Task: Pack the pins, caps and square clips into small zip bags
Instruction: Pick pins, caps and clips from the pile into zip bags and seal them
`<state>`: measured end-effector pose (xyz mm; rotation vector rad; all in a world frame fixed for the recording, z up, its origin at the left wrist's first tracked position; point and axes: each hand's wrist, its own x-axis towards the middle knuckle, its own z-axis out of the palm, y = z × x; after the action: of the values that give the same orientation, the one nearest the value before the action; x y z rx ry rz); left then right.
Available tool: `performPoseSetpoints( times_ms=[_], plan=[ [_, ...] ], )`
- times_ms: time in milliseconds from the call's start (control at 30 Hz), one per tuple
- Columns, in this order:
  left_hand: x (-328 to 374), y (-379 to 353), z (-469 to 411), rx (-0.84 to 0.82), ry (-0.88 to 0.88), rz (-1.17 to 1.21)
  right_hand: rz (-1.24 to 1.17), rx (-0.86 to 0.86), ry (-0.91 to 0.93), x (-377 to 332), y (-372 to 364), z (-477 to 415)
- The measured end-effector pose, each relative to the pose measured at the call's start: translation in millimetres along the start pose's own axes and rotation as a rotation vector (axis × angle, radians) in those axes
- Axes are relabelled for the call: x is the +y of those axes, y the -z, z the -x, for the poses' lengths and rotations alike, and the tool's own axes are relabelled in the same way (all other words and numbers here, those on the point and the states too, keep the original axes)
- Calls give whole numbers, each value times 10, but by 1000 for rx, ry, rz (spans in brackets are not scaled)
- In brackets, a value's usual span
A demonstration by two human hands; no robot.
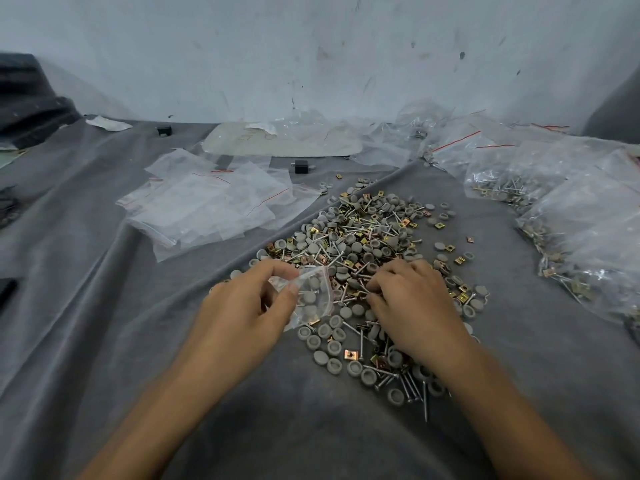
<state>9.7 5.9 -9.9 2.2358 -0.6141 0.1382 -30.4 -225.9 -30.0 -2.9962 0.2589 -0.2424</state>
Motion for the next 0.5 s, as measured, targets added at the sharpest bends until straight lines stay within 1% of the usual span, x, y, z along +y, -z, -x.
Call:
performPoseSetpoints(
  times_ms=[267, 400, 500],
  plan=[
    [39, 0, 10, -17, 1, -5, -64, 46, -31, -45, 6, 52],
    [38, 10, 11, -17, 4, -8, -179, 119, -69, -24, 61, 72],
    [43, 12, 7, -18, 9, -3, -343, 185, -69, -14, 110, 96]
  ],
)
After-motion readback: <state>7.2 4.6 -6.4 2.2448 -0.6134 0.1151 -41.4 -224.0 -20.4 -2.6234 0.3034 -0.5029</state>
